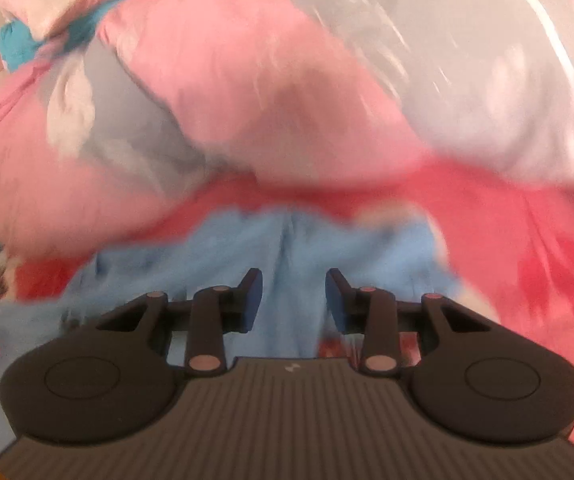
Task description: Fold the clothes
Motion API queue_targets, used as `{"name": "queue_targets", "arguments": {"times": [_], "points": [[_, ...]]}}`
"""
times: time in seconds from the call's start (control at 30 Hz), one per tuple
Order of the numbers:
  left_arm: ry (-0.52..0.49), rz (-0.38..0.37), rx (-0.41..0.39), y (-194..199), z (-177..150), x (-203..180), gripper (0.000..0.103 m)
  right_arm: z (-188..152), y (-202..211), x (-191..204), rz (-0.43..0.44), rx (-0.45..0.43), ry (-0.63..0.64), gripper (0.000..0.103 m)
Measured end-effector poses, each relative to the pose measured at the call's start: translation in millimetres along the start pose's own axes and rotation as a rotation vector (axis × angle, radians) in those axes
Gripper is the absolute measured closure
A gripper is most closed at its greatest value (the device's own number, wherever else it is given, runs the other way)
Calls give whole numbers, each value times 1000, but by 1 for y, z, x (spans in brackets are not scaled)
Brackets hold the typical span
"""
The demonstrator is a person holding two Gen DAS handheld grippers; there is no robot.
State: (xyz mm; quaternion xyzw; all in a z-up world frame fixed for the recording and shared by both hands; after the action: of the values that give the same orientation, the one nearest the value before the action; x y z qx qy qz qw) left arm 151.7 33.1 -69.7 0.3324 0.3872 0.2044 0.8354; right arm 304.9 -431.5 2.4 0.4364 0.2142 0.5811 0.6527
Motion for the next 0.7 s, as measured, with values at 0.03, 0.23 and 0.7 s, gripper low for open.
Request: {"name": "queue_targets", "arguments": {"times": [0.03, 0.23, 0.7], "points": [[1, 2, 1, 0, 1, 0, 41, -13, 5, -3, 5, 33, -18, 69], [-13, 9, -5, -3, 1, -1, 41, -102, 47, -32, 74, 115, -146, 69], [-58, 189, -114, 13, -36, -44, 39, -279, 156, -68, 191, -48, -292, 69]]}}
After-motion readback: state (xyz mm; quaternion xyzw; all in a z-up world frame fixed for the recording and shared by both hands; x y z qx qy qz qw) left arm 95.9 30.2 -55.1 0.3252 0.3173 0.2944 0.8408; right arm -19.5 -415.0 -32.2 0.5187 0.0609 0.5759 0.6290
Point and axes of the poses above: each gripper's, at about its wrist camera, not at the fingertips, and y roughly against the way its jaws point, x to its left, z to its top, the point moved 1 cm from there along -y, roughly the way its jaws point, and after that the axes turned 11 degrees about x, right-handed, at the moved point
